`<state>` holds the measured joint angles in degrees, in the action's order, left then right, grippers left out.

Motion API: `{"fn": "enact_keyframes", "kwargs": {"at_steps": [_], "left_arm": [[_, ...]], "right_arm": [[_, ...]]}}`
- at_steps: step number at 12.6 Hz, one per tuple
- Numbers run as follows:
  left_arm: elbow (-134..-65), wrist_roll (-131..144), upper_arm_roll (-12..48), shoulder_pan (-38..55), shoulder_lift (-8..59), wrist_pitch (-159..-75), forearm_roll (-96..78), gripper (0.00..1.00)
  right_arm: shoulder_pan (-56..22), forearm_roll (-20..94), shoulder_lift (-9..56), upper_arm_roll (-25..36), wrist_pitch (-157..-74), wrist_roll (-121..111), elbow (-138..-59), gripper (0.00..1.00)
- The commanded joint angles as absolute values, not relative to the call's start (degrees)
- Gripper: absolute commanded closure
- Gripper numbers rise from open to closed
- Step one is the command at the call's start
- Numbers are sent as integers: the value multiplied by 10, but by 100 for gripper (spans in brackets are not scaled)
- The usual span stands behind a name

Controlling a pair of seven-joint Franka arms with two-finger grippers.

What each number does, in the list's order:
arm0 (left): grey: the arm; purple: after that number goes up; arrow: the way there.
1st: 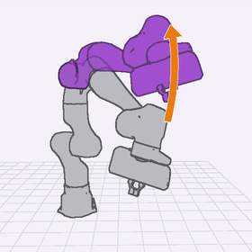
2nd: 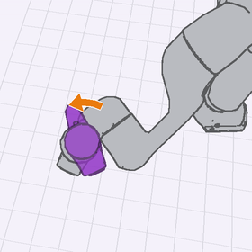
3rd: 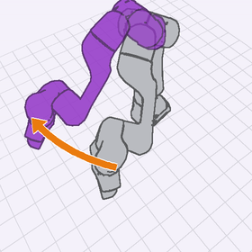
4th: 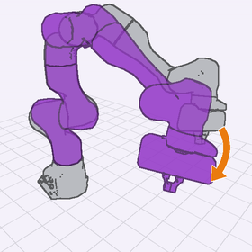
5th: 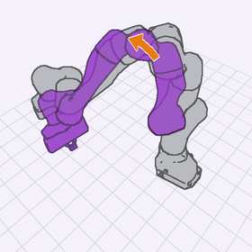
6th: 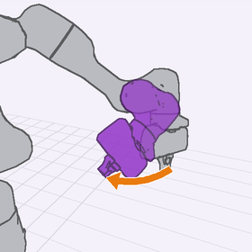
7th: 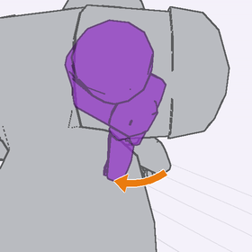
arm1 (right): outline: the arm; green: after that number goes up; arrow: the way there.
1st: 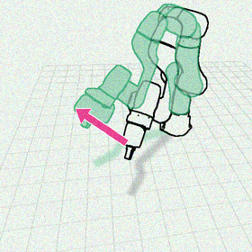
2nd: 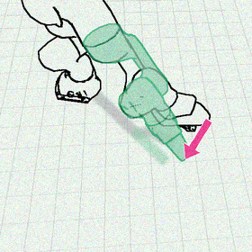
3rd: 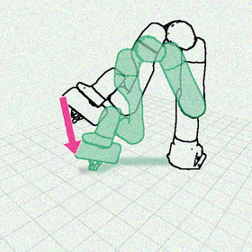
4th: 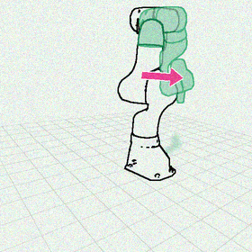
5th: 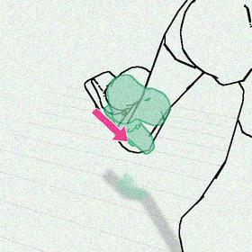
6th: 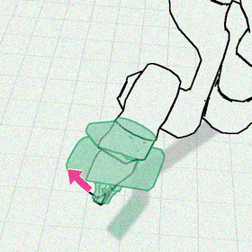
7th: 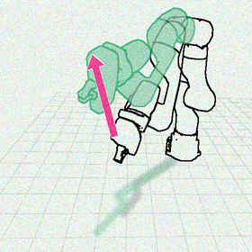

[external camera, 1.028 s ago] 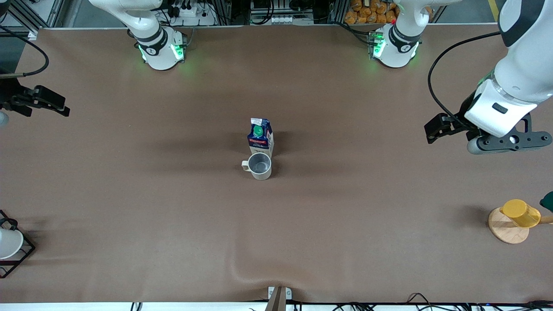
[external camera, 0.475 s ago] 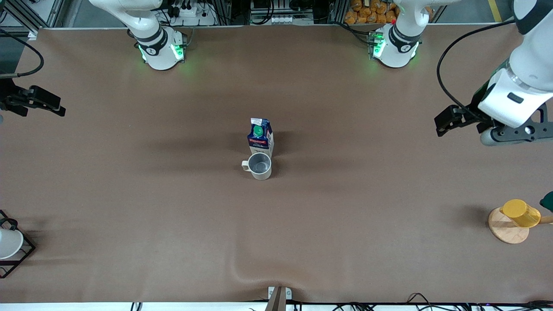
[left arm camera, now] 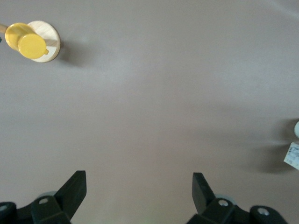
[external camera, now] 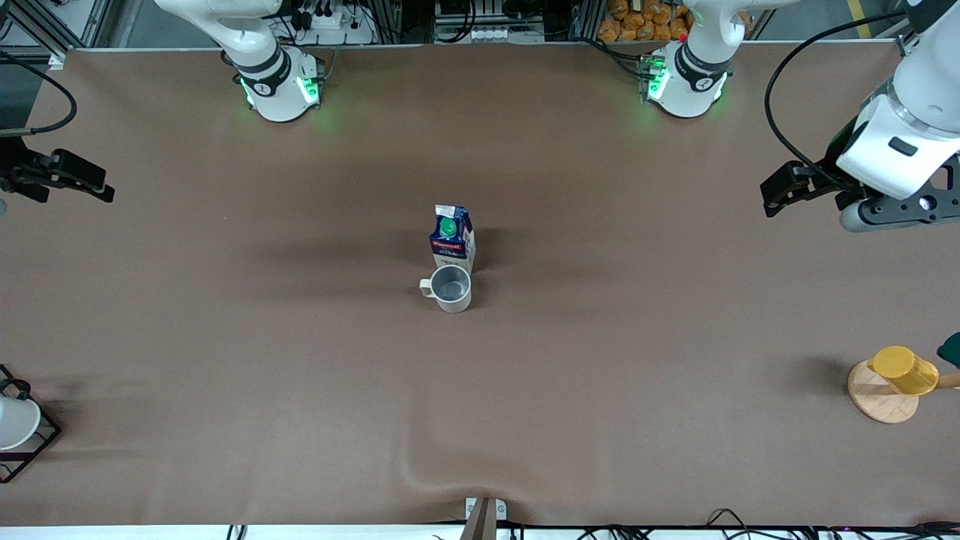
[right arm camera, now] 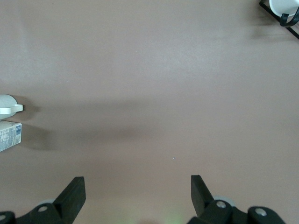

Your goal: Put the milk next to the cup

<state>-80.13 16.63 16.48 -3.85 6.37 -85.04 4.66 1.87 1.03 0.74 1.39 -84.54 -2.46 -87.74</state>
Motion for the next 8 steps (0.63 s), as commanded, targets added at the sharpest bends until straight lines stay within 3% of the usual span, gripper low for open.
{"fn": "enact_keyframes", "kwargs": {"at_steps": [1,3,6,8], "left_arm": [[-859,138,166,-55,26,-868,50,0],[-927,131,140,-42,-17,-917,48,0],[-920,86,70,0,-18,-914,46,0],[-901,88,65,1,-12,-911,40,0]], "right_arm": [[25,13,8,11,-845,-44,-877,0],[25,13,8,11,-845,-44,-877,0],[25,13,8,11,-845,-45,-877,0],[25,12,8,11,-844,-45,-877,0]]}}
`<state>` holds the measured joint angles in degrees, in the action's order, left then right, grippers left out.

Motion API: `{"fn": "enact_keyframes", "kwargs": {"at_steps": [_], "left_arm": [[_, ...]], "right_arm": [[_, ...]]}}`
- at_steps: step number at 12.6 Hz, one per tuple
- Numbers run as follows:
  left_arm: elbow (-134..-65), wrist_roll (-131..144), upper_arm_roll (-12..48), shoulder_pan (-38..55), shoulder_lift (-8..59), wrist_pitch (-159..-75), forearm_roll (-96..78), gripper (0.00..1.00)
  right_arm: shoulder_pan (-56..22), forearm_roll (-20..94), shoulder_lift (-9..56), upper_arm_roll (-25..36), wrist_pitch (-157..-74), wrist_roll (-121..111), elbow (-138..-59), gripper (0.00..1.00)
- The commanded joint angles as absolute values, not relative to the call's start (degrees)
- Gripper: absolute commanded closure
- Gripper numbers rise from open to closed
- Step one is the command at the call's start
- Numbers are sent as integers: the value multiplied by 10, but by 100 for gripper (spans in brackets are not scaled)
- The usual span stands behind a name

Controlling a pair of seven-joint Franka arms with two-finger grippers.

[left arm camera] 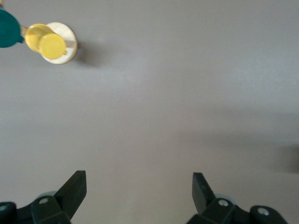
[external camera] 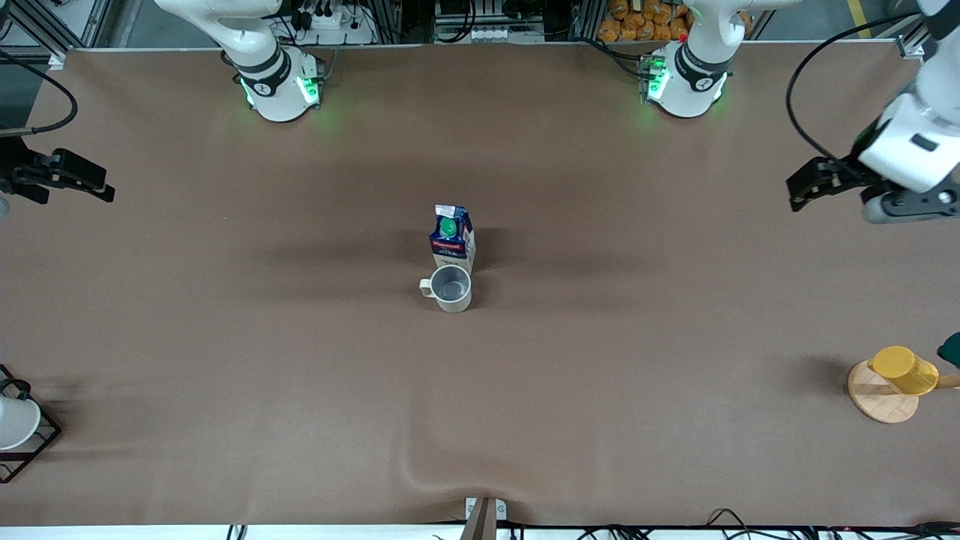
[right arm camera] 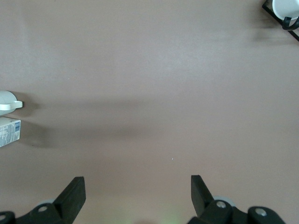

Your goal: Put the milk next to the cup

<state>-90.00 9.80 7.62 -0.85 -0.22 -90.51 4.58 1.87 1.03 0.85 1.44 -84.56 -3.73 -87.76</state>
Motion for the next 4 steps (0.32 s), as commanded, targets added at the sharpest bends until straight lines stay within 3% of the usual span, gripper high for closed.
{"fn": "enact_keyframes", "kwargs": {"at_steps": [1,4], "left_arm": [[-895,88,65,0,-12,-906,40,0],[-865,86,68,0,6,-881,38,0]], "right_arm": [[25,11,8,11,-842,-45,-877,0],[25,11,8,11,-845,-45,-876,0]]}}
